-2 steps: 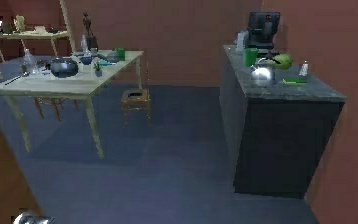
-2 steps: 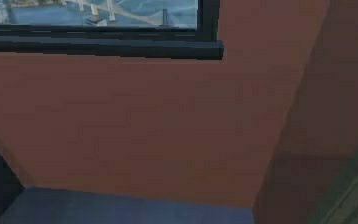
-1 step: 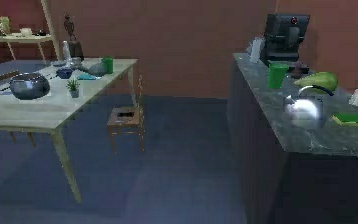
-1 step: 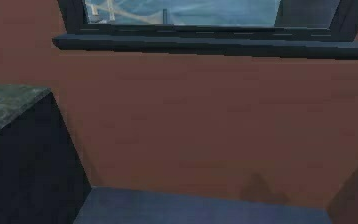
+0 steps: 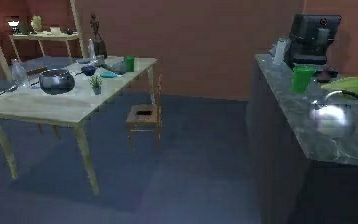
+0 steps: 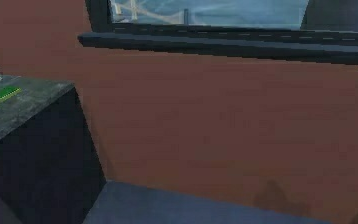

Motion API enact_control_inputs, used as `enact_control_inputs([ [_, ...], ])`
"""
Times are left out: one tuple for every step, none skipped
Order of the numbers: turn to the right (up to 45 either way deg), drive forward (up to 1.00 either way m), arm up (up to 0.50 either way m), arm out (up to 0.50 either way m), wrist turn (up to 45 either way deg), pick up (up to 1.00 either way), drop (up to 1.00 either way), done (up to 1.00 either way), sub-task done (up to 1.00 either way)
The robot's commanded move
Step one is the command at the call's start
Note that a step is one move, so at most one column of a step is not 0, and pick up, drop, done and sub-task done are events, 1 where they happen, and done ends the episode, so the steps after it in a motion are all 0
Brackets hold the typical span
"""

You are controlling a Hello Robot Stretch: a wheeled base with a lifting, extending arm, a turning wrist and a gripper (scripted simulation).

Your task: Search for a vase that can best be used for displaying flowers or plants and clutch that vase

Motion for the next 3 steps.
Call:
enact_control_inputs([
  [0.0, 1.00, 0.00, 0.00, 0.0, 0.00, 0.00, 0.00, 0.00],
  [-6.0, 0.00, 0.00, 0.00, 0.0, 0.00, 0.00, 0.00, 0.00],
  [0.0, 0.50, 0.00, 0.00, 0.0, 0.00, 0.00, 0.00, 0.00],
])
